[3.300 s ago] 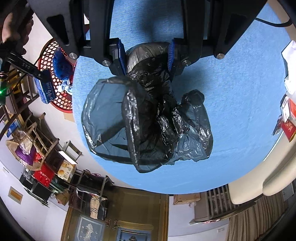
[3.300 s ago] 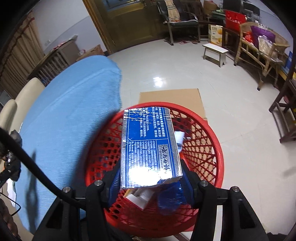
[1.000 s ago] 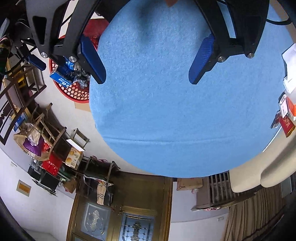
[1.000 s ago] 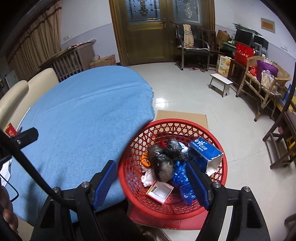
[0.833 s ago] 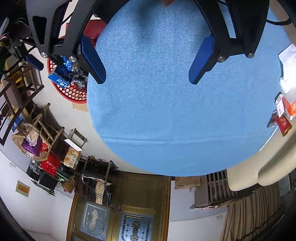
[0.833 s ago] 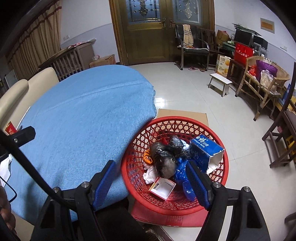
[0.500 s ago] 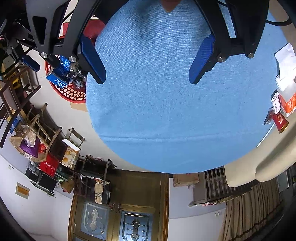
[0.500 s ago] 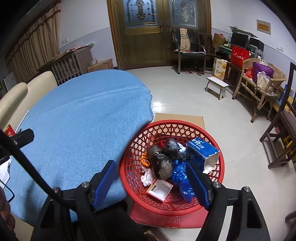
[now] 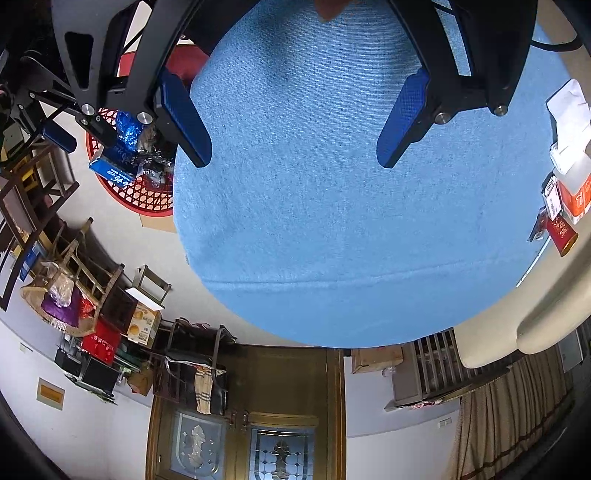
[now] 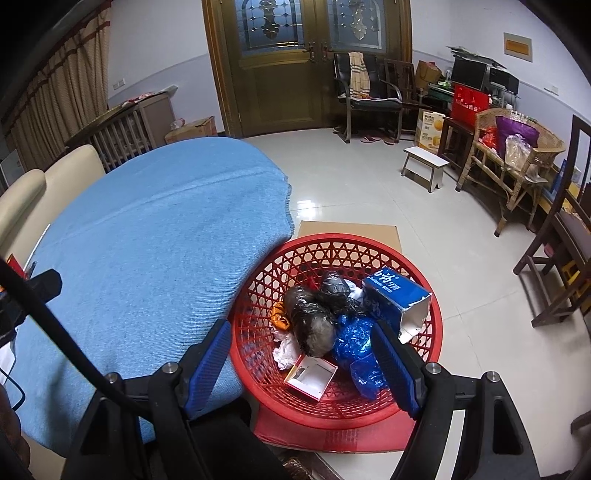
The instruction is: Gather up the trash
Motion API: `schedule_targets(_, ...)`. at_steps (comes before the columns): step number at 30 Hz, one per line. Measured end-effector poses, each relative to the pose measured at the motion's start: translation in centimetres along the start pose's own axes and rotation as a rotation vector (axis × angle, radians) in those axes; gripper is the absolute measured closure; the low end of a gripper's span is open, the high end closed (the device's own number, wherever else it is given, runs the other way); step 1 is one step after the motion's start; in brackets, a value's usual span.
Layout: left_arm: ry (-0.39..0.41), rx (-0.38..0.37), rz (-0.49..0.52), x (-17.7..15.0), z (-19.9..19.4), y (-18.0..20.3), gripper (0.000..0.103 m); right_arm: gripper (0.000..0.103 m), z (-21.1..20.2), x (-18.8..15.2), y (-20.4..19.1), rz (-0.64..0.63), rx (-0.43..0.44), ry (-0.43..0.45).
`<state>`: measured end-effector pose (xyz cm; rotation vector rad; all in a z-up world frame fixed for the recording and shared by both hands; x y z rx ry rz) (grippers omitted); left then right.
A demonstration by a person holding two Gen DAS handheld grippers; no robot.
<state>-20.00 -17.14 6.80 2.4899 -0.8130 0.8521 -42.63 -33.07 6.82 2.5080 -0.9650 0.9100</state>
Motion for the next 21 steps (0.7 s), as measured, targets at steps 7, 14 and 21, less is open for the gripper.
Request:
schedule_targets(7, 0.004, 0.000, 0.030, -0.24, -0.20, 0.64, 0.012, 0.023, -0.09, 0.03, 0.27, 0.013, -0.018, 0.006)
schedule_targets(14, 0.002, -0.007, 0.038, -0.35, -0.29, 0.78, 0.012, 0.023, 0.02, 0.05, 0.46, 0.020, -0.029, 0.000)
schedule_targets(21, -0.005, -0.006, 0.036, -0.38, -0.33, 0.67, 0.012, 0.023, 0.12, -0.02, 0.58, 0.023, -0.031, -0.003)
Point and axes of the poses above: each gripper's, at about its wrist camera, not at the fingertips, and z roughly the way its jaws point, y to its right, x to its top, the point moved 1 cm from there along z, roughly the way its jaws point, and after that the axes turned 10 degrees about -z, right-handed, at the moved point
